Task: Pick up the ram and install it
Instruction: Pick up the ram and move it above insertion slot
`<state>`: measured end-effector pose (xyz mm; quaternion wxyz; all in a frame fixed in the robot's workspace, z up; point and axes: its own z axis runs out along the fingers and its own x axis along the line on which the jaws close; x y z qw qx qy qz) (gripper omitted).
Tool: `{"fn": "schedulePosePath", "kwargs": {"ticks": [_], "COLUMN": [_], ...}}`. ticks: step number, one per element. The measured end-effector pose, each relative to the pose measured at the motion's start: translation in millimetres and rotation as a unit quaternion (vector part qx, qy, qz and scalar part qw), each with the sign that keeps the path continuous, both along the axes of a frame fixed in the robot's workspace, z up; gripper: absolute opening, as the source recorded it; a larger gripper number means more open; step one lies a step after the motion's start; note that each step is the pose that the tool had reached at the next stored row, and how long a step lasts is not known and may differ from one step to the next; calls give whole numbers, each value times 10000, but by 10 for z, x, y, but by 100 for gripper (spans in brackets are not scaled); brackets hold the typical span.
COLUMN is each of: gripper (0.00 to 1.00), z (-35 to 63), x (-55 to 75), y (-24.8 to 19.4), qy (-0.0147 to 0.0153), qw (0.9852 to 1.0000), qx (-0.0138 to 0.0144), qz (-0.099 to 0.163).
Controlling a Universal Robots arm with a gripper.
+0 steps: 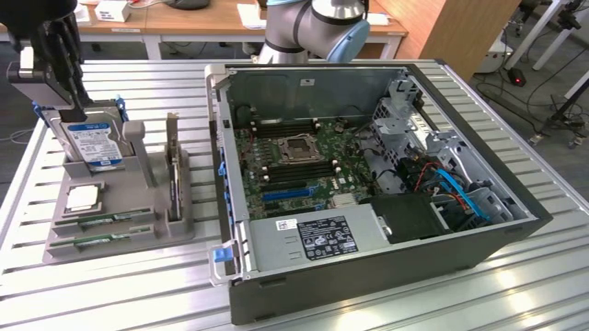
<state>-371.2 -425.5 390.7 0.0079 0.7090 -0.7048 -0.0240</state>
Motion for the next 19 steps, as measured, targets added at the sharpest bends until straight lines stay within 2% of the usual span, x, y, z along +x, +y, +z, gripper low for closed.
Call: {"fn": "schedulePosePath", "kwargs": {"ticks": [4,15,19], "gripper": [35,35,35], "z": [0,0,0], "x": [-3,-9,-15], "y": [-25,-181,-206], "qy": [0,0,0], "qw": [10000,10000,10000], "qx": [0,0,0], "qz": [0,0,0]}}
